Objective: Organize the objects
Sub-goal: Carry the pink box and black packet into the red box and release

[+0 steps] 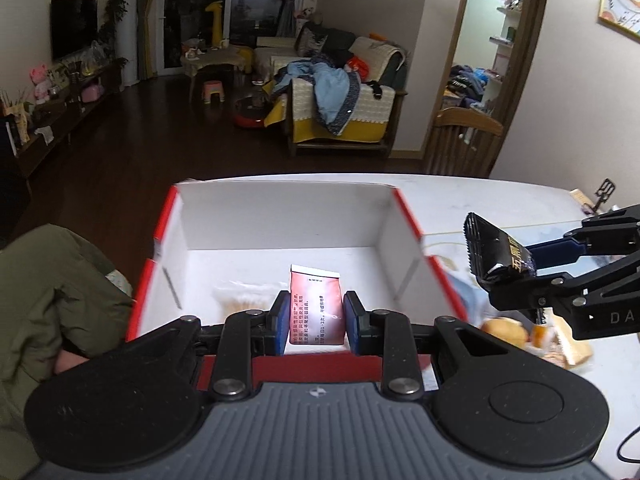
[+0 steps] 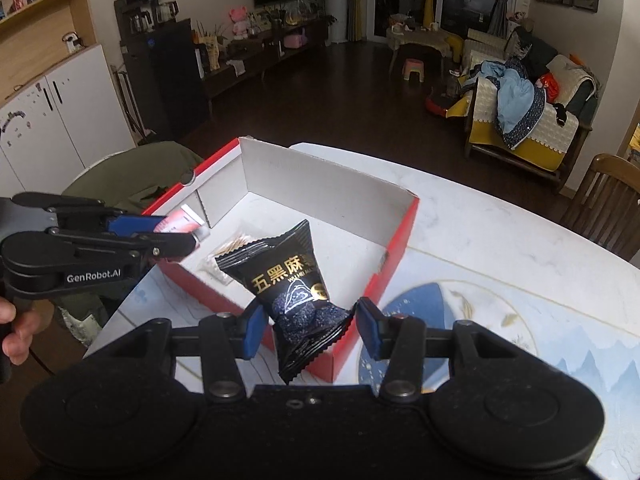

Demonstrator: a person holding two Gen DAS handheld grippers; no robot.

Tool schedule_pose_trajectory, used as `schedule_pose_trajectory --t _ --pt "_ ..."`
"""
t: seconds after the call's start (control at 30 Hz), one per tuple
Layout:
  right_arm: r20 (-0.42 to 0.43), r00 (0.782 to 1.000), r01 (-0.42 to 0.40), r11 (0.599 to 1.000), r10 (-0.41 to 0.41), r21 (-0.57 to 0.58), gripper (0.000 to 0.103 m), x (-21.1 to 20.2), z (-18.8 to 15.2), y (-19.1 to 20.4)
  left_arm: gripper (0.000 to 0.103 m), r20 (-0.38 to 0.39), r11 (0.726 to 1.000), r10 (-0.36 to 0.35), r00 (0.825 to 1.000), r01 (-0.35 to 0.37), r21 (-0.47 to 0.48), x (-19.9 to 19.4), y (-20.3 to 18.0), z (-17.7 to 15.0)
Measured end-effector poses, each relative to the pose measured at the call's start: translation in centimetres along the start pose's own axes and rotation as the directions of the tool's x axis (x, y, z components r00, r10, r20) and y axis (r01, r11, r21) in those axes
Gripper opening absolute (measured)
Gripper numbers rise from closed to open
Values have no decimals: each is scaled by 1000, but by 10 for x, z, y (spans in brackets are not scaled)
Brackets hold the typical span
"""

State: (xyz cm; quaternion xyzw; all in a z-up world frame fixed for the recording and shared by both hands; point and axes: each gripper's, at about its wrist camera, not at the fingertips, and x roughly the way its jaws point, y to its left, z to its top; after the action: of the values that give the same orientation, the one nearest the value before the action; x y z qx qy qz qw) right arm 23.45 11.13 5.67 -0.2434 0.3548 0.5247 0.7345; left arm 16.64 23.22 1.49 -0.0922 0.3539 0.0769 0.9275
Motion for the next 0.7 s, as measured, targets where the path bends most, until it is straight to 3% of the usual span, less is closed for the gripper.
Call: schedule_pose_trajectory --t 0.27,0.7 --pt "-45 998 45 999 -46 -23 48 45 19 14 27 -37 999 36 999 -35 17 37 32 17" --pt "-127 975 162 976 -181 -143 48 119 33 30 27 -89 990 89 992 -79 115 93 47 33"
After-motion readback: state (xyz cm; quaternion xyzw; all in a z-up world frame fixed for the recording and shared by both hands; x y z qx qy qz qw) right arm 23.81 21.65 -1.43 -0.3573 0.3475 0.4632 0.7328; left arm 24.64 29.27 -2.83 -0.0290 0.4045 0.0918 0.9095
